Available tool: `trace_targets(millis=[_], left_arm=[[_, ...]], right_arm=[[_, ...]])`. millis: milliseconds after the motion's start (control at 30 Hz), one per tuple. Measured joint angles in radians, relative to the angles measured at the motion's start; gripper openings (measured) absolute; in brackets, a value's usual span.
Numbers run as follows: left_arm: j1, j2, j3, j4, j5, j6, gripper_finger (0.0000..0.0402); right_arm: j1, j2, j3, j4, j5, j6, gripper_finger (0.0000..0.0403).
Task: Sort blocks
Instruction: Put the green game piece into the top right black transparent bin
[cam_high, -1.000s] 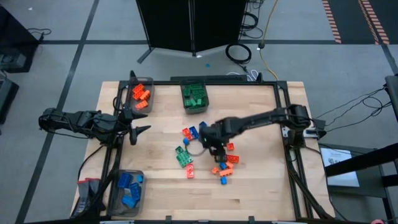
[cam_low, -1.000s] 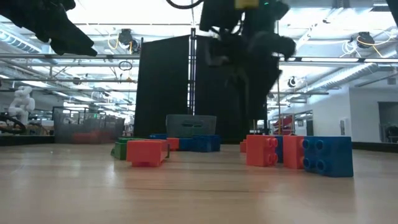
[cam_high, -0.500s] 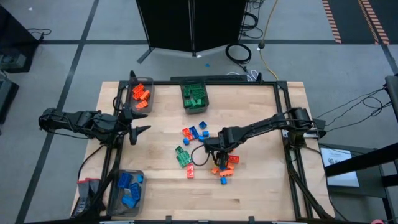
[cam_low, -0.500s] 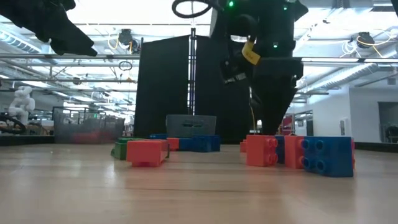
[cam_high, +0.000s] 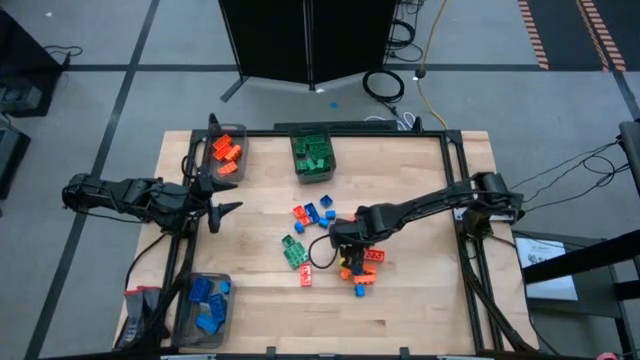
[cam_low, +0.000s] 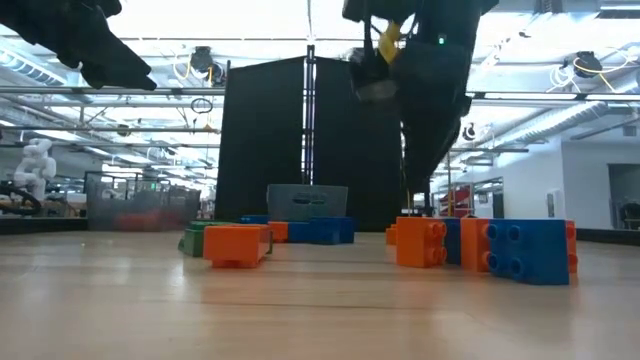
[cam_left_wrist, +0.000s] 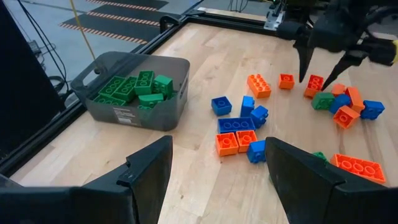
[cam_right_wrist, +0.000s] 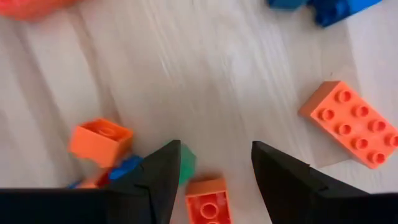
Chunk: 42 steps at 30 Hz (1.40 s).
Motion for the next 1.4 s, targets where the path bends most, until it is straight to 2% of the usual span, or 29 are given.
trace_targets(millis=[133,467,800,900,1067,1267,1400], left_arm=[[0.000,0.000,0.000,0.000,0.000,0.000,0.0255],[0.000,0.000,0.000,0.000,0.000,0.001,0.0255],[0.000,0.000,0.000,0.000,0.000,0.000,0.0255],[0.000,0.000,0.000,0.000,0.000,0.000,0.0255],[0.000,0.000,0.000,-0.001,0.000,0.000,0.0255],[0.000,0.000,0.000,0.000,0.000,0.000,0.0255],[0.000,0.000,0.000,0.000,0.000,0.000,0.0255]], right_arm=[[0.024,-0.012,0.000,0.025,0.020,0.074,0.0192],[0.102,0.052,0.000,0.036,0.078,0.176,0.0192],[0.113,0.147,0.001,0.022,0.066,0.213,0.0190],[0.113,0.156,0.001,0.029,0.067,0.208,0.0164],[0.113,0.157,0.001,0.029,0.074,0.149,0.0071],[0.079,0.157,0.002,0.031,0.136,0.024,0.0072],[0.007,0.149,0.001,0.088,0.268,-0.085,0.0072]])
